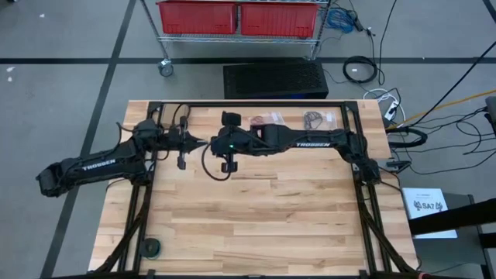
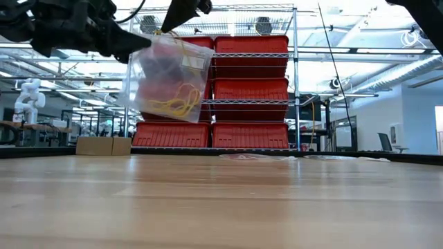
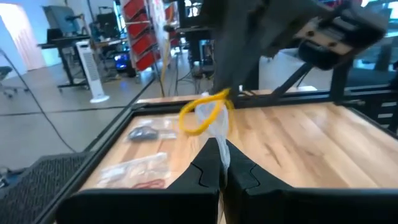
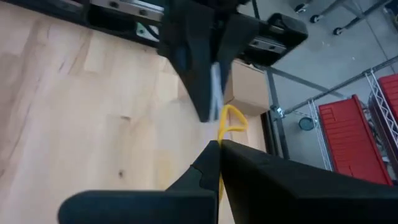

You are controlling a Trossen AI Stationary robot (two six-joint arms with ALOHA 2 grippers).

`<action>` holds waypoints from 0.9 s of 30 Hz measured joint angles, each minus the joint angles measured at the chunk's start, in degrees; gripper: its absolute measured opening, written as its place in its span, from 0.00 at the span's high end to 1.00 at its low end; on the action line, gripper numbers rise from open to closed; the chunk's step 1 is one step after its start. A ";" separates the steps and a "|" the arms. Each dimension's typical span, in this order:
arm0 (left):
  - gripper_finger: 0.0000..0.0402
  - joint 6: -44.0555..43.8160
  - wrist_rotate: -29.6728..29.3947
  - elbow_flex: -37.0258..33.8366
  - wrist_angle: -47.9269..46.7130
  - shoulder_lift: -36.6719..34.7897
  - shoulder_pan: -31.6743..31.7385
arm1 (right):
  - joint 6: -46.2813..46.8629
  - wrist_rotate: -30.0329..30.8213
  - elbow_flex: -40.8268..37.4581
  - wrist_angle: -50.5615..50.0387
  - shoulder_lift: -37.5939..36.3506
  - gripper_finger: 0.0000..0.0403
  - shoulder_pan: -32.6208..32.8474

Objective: Sort rubber bands
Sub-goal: Put the yellow rubber band into the top left transparent zip lock bag

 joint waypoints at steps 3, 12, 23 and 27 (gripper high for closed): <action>1.00 0.05 -0.32 0.00 -0.24 0.50 0.77 | 0.27 -0.20 -0.01 -0.35 0.00 1.00 0.11; 1.00 -0.58 -0.42 0.00 -0.09 1.66 1.04 | 2.70 -0.65 0.00 -3.99 0.43 1.00 -0.48; 1.00 -0.62 -0.43 0.00 -0.12 1.67 1.04 | 3.48 -4.71 0.00 -5.82 2.40 1.00 -3.13; 1.00 -0.60 -0.43 0.00 -0.25 1.69 1.04 | 3.45 -4.91 0.00 -5.12 2.40 1.00 -3.92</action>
